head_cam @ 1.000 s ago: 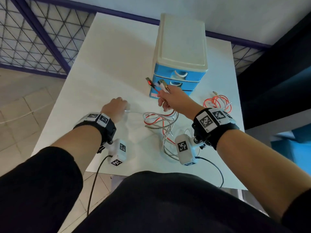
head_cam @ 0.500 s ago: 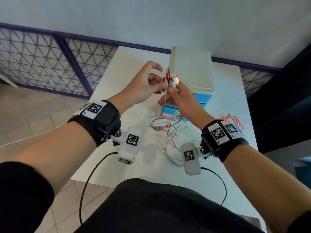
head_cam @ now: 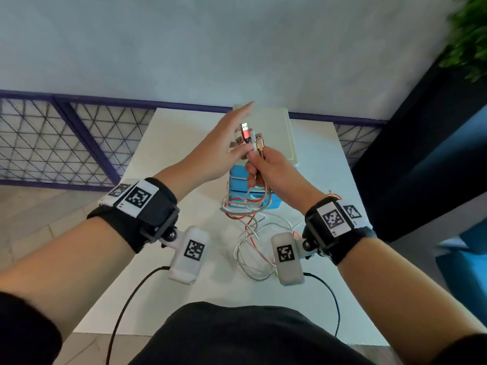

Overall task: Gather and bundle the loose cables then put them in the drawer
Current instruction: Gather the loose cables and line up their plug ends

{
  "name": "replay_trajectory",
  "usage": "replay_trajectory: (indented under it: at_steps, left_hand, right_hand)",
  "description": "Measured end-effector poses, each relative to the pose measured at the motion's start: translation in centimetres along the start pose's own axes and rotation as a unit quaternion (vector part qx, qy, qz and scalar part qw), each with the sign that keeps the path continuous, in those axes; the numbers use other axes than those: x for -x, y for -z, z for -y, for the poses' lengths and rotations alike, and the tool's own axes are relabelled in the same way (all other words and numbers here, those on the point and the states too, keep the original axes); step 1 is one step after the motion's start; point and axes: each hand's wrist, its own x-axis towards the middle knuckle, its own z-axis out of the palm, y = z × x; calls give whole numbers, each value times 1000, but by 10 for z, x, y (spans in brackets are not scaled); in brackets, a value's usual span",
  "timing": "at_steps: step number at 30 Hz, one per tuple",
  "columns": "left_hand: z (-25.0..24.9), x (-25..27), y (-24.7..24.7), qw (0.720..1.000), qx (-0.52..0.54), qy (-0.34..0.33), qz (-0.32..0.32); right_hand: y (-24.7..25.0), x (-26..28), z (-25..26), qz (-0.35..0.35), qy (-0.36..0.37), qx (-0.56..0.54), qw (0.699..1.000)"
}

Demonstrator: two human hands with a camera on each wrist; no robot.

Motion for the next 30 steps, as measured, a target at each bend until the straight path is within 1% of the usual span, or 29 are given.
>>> replay_trajectory:
  at_steps: [2,3,7,9,11,14,18,19,20,21,22,23,24,26,27,28,29,30]
  left_hand:
    - [-3,-3,-1,1000,-21,-11,1]
    - [-3,-5,-2,1000,-9,-3,-10]
    - [-4,-10,-6,994,10,17,-109]
    - [-4,-10,-9,990,25,36,-136]
    - [-4,-9,-11,986,69,55,-144]
    - [-3,-8,-12,982,118,71,-130]
    - [-4,-1,-11,984,122,71,-105]
    - [-4,0,-12,981,140,84,-100]
    - [-7,3,-13,973,186,104,-92]
    - [-8,5,-15,956,252,129,-78]
    - [-11,8,-17,936,316,146,-51]
    - [-12,12,-21,926,347,146,-14]
    - [-10,18,-26,935,326,134,32]
    - [-8,32,-35,965,200,105,133]
    - [-9,39,-39,973,131,95,166]
    - [-8,43,-42,979,74,87,168]
    - [-7,44,-44,985,41,80,145]
    - [-10,43,-45,989,34,77,119]
  right_hand:
    - [3,2,2,-4,1,17,1000]
    - [4,2,3,-5,2,17,1000]
    - [3,5,5,-11,15,15,1000]
    - [2,7,8,-12,28,33,999]
    - [1,8,12,-13,39,60,997]
    - [-1,9,13,-12,35,52,998]
    - [-3,4,5,0,15,-8,1000]
    - [-4,3,4,1,11,-10,1000]
    - [-5,2,4,0,9,-11,1000]
    - [-6,0,5,-6,12,-11,1000]
    - [-6,-2,6,-20,19,-9,1000]
    - [-6,-4,10,-42,28,-5,999]
    - [-5,-6,13,-65,35,-6,997]
    - [-3,-10,23,-97,52,-44,993]
    - [-3,-10,27,-101,60,-55,992]
    - [-2,-10,30,-104,66,-54,991]
    - [-4,-9,31,-103,73,-51,991]
    - [-5,-8,32,-98,80,-60,990]
